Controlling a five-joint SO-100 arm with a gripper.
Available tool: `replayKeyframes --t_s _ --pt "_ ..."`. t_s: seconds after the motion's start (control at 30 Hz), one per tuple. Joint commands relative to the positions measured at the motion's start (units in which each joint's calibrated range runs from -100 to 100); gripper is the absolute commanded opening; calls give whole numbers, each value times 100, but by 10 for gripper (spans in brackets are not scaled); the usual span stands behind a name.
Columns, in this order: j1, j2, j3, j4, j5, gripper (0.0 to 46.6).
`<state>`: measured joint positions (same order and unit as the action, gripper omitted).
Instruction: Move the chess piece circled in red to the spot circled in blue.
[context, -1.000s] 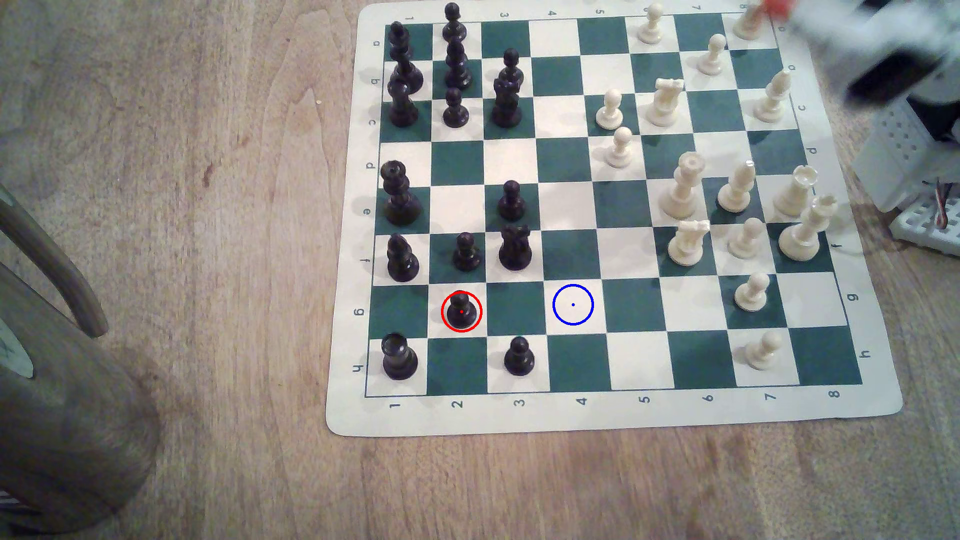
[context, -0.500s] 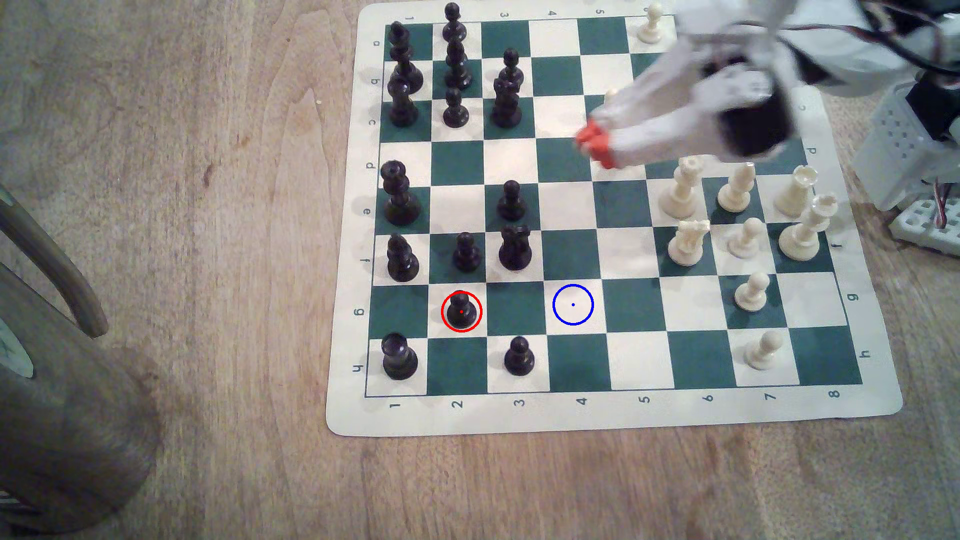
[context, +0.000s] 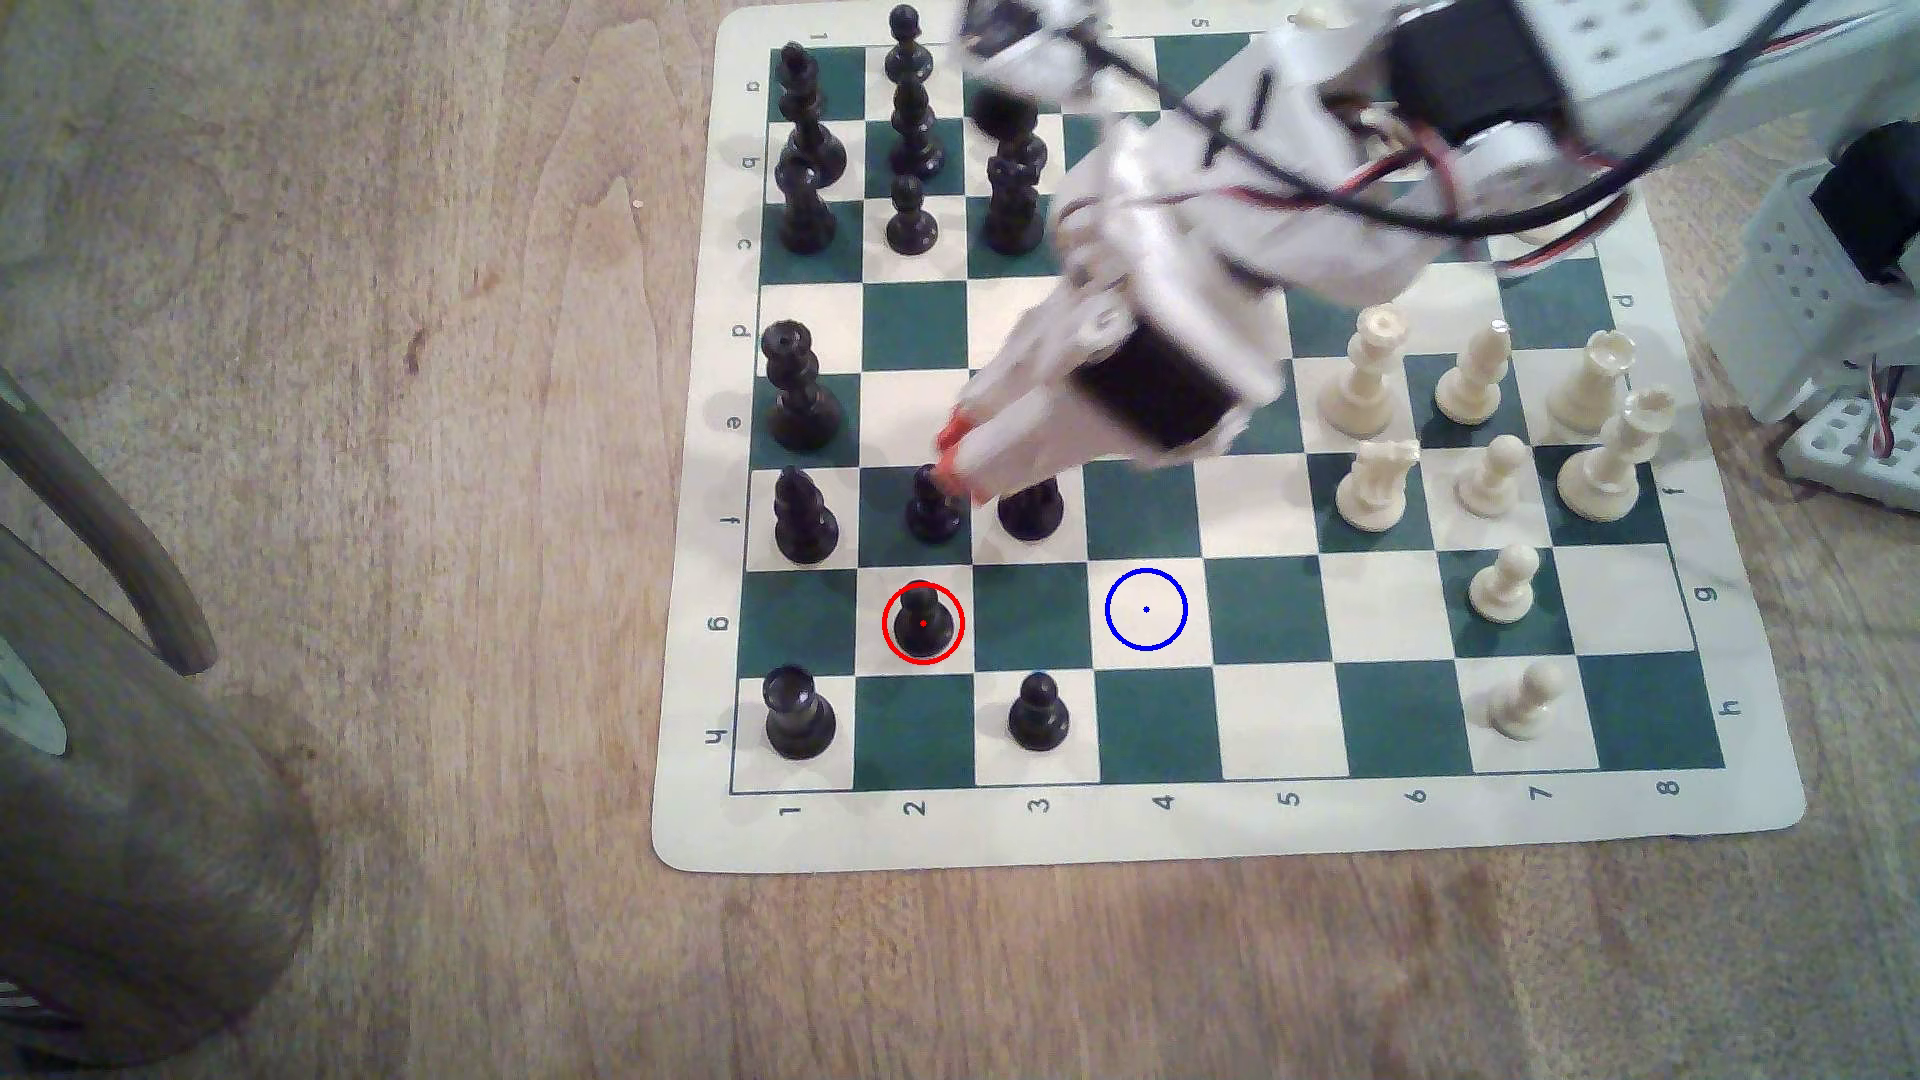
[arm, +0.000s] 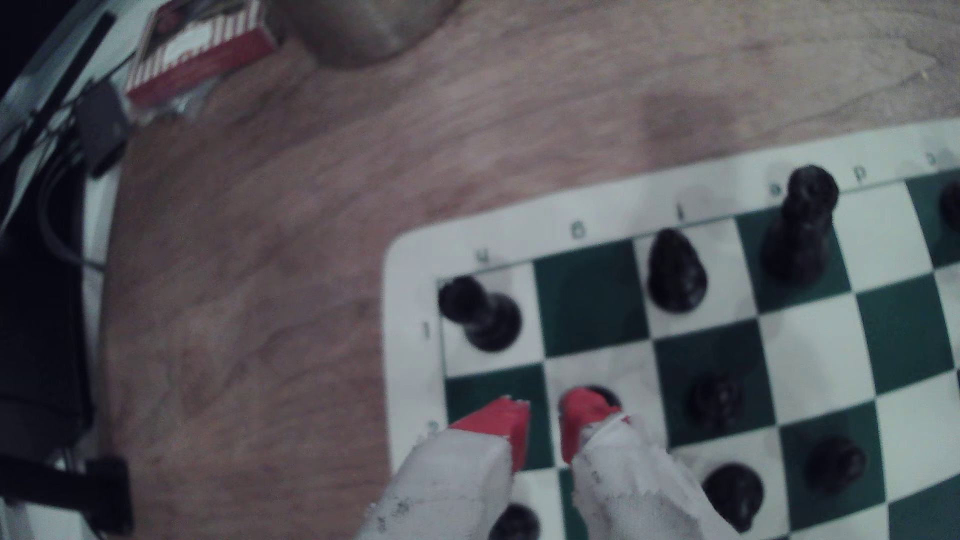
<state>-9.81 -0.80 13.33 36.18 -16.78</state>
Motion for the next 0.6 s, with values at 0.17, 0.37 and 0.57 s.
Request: replayKeyframes --t_s 0.17,0.37,0.57 --pt "101 767 -1261 60 -34 82" --pt "101 1234 -1351 52 -49 81" --pt "70 1608 -1759 43 -73 84"
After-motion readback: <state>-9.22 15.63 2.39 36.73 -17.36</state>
